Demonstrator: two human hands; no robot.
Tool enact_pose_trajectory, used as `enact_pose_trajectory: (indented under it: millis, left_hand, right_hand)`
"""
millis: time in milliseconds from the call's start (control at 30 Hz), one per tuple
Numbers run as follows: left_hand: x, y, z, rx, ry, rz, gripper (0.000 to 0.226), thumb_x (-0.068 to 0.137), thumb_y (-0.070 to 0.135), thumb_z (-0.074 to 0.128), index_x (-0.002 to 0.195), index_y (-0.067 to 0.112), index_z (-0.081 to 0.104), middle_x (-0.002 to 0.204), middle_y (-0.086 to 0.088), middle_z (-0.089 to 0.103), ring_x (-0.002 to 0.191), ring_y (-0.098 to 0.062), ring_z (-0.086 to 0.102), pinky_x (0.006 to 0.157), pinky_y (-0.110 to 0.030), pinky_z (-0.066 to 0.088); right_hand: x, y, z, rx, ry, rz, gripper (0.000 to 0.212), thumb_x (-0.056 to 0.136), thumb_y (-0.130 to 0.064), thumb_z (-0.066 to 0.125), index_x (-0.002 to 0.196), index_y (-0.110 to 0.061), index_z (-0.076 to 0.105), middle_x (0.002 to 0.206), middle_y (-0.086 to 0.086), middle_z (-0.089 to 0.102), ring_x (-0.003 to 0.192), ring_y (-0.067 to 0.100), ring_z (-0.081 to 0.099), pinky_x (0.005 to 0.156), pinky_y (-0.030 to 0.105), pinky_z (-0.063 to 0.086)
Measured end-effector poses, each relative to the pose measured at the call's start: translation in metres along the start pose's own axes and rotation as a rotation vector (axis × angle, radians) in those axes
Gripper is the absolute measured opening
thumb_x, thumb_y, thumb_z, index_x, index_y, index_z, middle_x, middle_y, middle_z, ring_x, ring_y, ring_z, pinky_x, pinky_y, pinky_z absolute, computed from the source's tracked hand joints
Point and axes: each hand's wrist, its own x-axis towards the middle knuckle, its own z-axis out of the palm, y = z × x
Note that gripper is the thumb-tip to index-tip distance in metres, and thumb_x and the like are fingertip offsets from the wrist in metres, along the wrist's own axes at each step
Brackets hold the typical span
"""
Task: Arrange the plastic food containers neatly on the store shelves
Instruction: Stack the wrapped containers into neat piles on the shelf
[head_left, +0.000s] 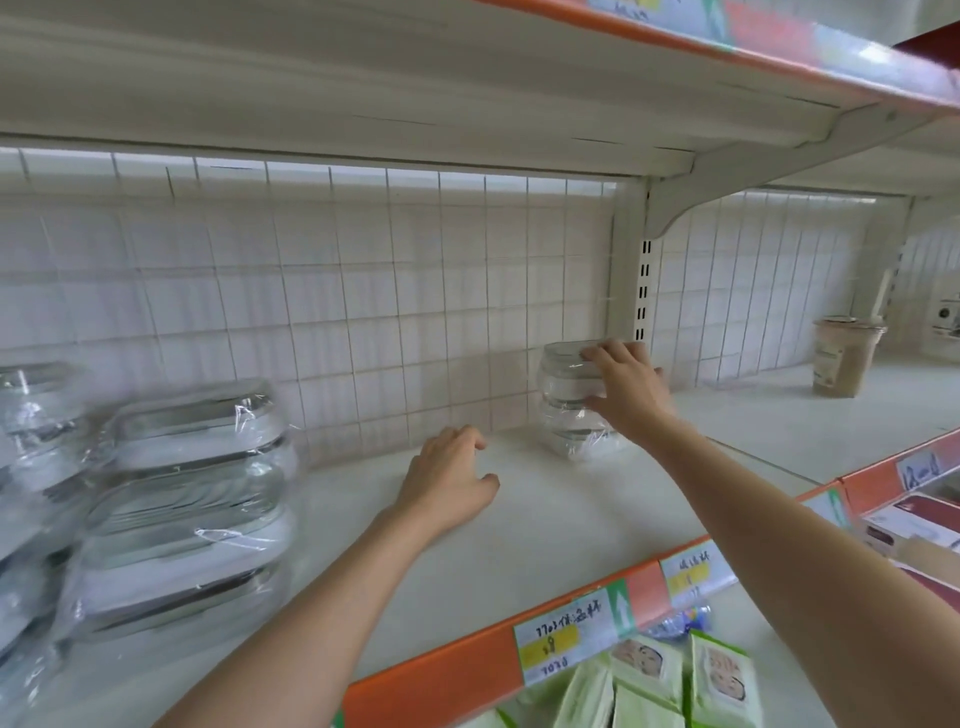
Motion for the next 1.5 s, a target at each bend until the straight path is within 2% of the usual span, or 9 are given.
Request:
enact_pose_trajectory:
  millis: [133, 233, 367, 500, 733, 867, 1067, 1233, 1500]
  left_hand:
    - [0.002, 0.002, -0.012, -0.097, 0.217, -0.015, 0.053, 0.091, 0.040, 0.055, 0.133, 0.011, 0.041, 0.132, -0.009, 0.033, 0.129, -0.024, 0.032, 0.108, -0.032, 0.029]
    - [0.002, 0.001, -0.031, -0.324, 0.354, -0.044, 0.061, 0.094, 0.046, 0.047, 0.140, 0.009, 0.033, 0.142, -0.008, 0.025, 0.137, -0.021, 0.023, 0.110, -0.028, 0.021]
    - [0.000, -0.017, -0.041, -0.319, 0.057, -0.132, 0.079, 0.086, 0.052, 0.058, 0.147, 0.013, 0.024, 0.151, -0.003, 0.017, 0.141, -0.018, 0.020, 0.109, -0.028, 0.021]
    - [-0.004, -0.029, -0.032, -0.123, -0.272, -0.133, 0.091, 0.074, 0.066, 0.063, 0.145, 0.019, 0.029, 0.146, -0.004, 0.025, 0.138, -0.018, 0.027, 0.109, -0.029, 0.027]
    - [-0.003, -0.028, -0.004, -0.024, -0.179, -0.006, 0.095, 0.070, 0.067, 0.067, 0.145, 0.023, 0.029, 0.141, 0.001, 0.031, 0.134, -0.018, 0.025, 0.111, -0.034, 0.027]
    - [0.007, -0.037, -0.008, 0.042, -0.145, -0.066, 0.087, 0.072, 0.052, 0.074, 0.143, 0.021, 0.034, 0.140, -0.001, 0.033, 0.135, -0.020, 0.025, 0.111, -0.034, 0.028]
    - [0.011, -0.056, -0.022, 0.018, -0.148, -0.233, 0.081, 0.078, 0.028, 0.075, 0.145, 0.016, 0.031, 0.145, -0.002, 0.031, 0.136, -0.023, 0.026, 0.109, -0.032, 0.030]
    - [0.007, -0.059, -0.021, -0.061, -0.121, -0.222, 0.081, 0.078, 0.023, 0.075, 0.145, 0.015, 0.032, 0.146, -0.002, 0.033, 0.136, -0.021, 0.029, 0.109, -0.029, 0.030]
    - [0.004, -0.048, -0.025, 0.006, -0.109, -0.251, 0.078, 0.071, 0.030, 0.079, 0.135, 0.012, 0.039, 0.131, -0.004, 0.035, 0.127, -0.025, 0.032, 0.102, -0.032, 0.036]
  right_hand:
    - [-0.019, -0.028, -0.011, 0.094, 0.089, -0.249, 0.059, 0.079, -0.031, 0.072, 0.133, -0.024, 0.049, 0.134, -0.007, 0.045, 0.125, 0.019, 0.032, 0.091, 0.041, 0.038]
    - [-0.037, -0.056, -0.012, 0.196, -0.007, -0.456, 0.060, 0.073, -0.031, 0.077, 0.128, -0.023, 0.054, 0.129, -0.005, 0.049, 0.118, 0.020, 0.037, 0.090, 0.047, 0.042]
    - [-0.056, -0.069, 0.001, 0.191, -0.218, -0.532, 0.062, 0.074, -0.034, 0.077, 0.129, -0.021, 0.053, 0.127, -0.003, 0.048, 0.116, 0.018, 0.038, 0.095, 0.042, 0.040]
    - [-0.062, -0.054, 0.007, 0.264, -0.335, -0.500, 0.062, 0.078, -0.035, 0.074, 0.134, -0.024, 0.050, 0.132, -0.002, 0.045, 0.118, 0.019, 0.035, 0.103, 0.031, 0.032]
    - [-0.027, -0.018, 0.013, 0.000, -0.206, 0.013, 0.076, 0.082, -0.026, 0.064, 0.146, -0.028, 0.023, 0.155, -0.003, 0.014, 0.143, 0.019, 0.005, 0.114, 0.046, 0.011]
    - [-0.031, -0.020, 0.034, -0.033, -0.098, 0.145, 0.062, 0.084, -0.016, 0.058, 0.138, -0.029, 0.032, 0.144, -0.005, 0.030, 0.138, 0.019, 0.014, 0.110, 0.050, 0.015]
    - [-0.029, -0.029, 0.032, -0.054, -0.013, 0.042, 0.044, 0.087, -0.015, 0.056, 0.130, -0.024, 0.047, 0.131, -0.002, 0.040, 0.124, 0.024, 0.026, 0.099, 0.052, 0.029]
    - [-0.030, -0.027, 0.029, -0.204, -0.120, -0.014, 0.067, 0.084, -0.016, 0.060, 0.139, -0.033, 0.027, 0.149, -0.004, 0.020, 0.137, 0.031, 0.013, 0.101, 0.051, 0.031]
    - [-0.033, -0.050, 0.016, -0.116, -0.072, -0.138, 0.055, 0.087, -0.027, 0.058, 0.138, -0.024, 0.036, 0.140, -0.006, 0.045, 0.129, 0.021, 0.030, 0.090, 0.040, 0.032]
